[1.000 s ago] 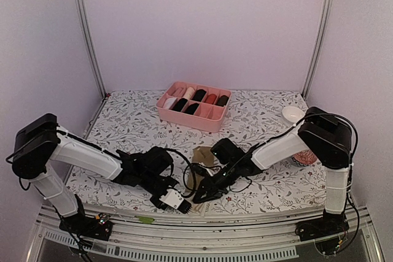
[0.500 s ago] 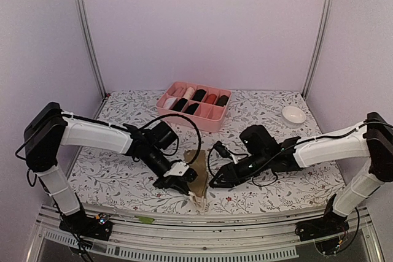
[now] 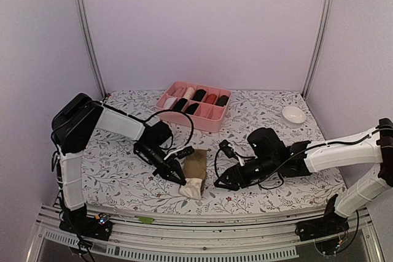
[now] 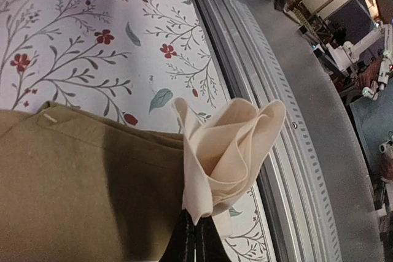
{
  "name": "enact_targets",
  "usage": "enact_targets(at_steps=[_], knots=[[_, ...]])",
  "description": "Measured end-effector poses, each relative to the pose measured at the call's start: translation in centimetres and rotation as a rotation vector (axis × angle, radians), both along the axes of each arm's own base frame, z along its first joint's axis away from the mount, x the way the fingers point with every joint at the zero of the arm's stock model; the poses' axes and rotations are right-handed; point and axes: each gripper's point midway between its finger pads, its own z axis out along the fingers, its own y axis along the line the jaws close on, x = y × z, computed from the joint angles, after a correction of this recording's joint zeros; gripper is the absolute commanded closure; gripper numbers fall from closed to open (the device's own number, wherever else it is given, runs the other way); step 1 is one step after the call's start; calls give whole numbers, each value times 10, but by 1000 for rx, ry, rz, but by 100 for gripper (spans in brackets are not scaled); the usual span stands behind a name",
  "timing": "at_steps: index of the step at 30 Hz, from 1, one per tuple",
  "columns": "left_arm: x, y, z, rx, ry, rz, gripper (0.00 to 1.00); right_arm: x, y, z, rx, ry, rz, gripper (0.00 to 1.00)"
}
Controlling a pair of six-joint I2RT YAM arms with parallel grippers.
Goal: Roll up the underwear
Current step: Roll the underwear at the center of the board.
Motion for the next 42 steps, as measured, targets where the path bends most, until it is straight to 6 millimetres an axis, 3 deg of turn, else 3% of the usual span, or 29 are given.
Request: enact_targets(at_steps=[7, 13, 20, 29, 33, 38, 42], knots=[[20, 11, -2, 48, 159, 130, 100, -3, 10, -14, -14, 26, 14, 55], [23, 11, -6, 90, 217, 172, 100, 8, 40, -19, -2, 48, 28, 58], [23, 13, -22, 160, 264, 203, 100, 14, 67, -4, 66, 38, 50, 61], [31, 10, -23, 173, 242, 217, 100, 20, 92, 12, 112, 15, 77, 65], [33, 9, -24, 176, 244, 219, 100, 23, 99, -9, 84, 35, 77, 69], [35, 8, -25, 177, 239, 221, 99, 16, 86, -51, 10, 109, 49, 71], [38, 8, -24, 179, 227, 227, 80, 13, 81, -72, -24, 159, 27, 72]])
